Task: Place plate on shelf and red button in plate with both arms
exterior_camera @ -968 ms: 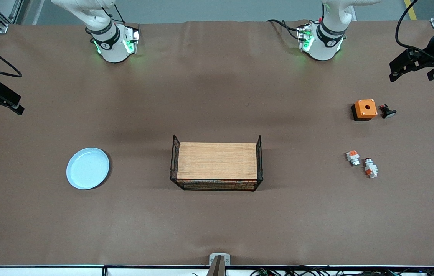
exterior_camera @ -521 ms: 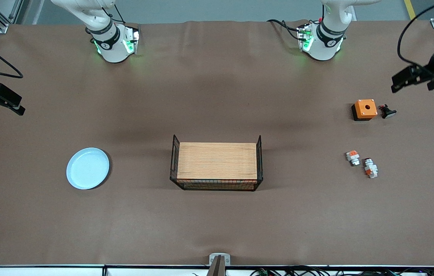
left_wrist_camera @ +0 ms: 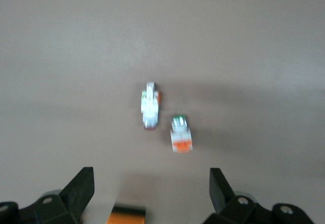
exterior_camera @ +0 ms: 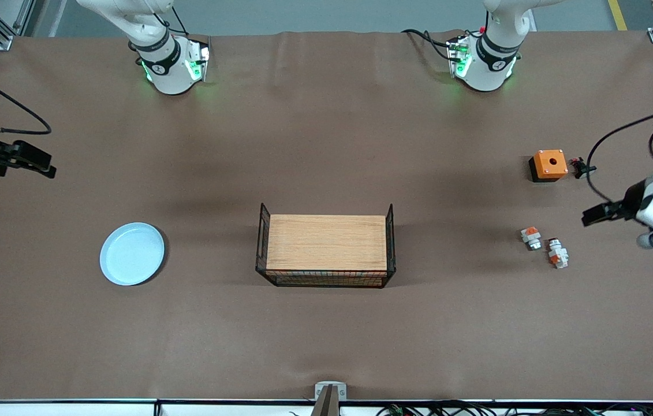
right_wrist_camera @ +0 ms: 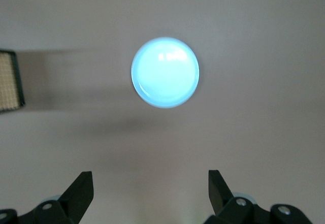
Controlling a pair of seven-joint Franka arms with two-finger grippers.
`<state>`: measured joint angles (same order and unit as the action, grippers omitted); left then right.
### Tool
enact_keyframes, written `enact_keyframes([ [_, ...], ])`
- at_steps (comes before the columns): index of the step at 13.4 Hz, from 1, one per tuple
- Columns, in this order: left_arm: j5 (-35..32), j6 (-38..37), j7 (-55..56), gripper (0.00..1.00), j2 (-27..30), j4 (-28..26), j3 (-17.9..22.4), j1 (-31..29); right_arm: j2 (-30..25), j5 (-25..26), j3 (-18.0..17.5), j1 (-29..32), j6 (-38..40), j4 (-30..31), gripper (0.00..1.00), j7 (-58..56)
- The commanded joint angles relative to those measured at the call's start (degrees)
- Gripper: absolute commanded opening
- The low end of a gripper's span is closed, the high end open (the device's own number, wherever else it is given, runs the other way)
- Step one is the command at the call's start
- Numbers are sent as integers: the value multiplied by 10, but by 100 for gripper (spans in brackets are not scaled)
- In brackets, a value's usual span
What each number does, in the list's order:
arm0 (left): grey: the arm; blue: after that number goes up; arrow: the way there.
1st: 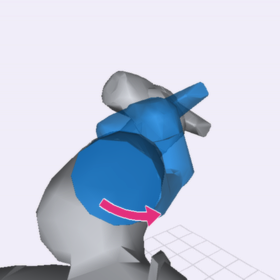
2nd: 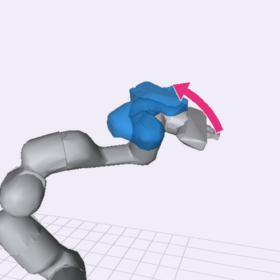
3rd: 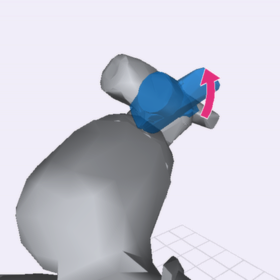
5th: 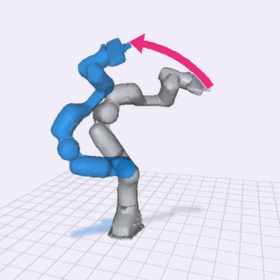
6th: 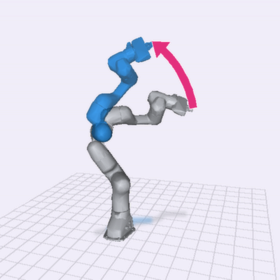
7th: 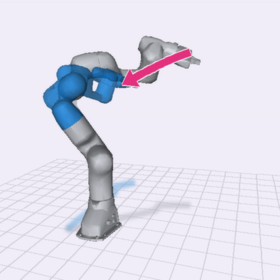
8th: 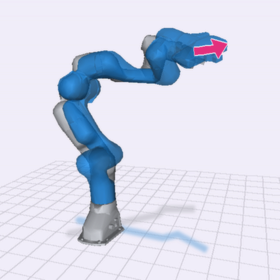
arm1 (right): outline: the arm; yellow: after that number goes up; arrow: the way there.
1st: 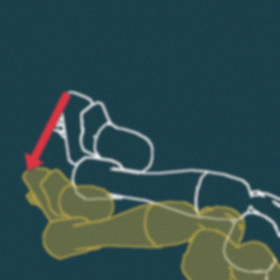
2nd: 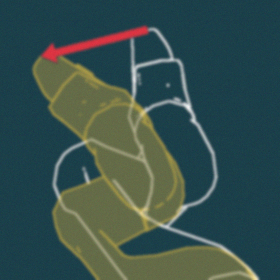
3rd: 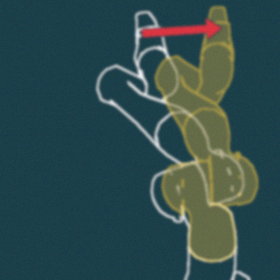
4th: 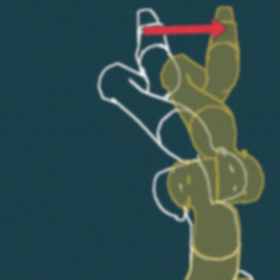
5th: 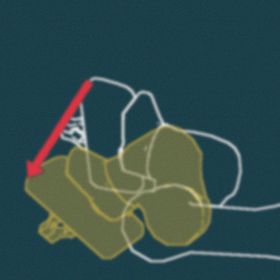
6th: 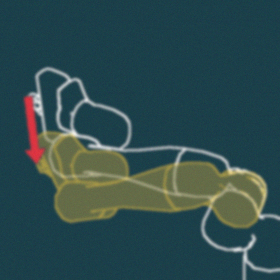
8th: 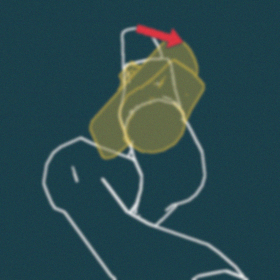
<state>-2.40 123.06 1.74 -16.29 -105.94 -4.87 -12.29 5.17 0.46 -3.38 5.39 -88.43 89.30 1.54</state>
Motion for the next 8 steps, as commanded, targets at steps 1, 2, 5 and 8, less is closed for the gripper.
enact_keyframes([
  [1, 0, 73, -9, 100, -61, 1, -1, -9, 61, 49, -6, 11, -4, -12, 100, -1],
  [2, -2, 101, -9, 100, -84, 0, -1, -11, 85, 73, -6, 11, -35, -11, 100, -2],
  [5, -1, 173, -7, 100, -137, -5, -1, -15, 155, 74, -7, 36, -122, -7, 100, -1],
  [8, -2, 205, -8, 92, -173, -5, -1, -22, 208, 77, -6, 46, -186, 6, 100, -1],
])
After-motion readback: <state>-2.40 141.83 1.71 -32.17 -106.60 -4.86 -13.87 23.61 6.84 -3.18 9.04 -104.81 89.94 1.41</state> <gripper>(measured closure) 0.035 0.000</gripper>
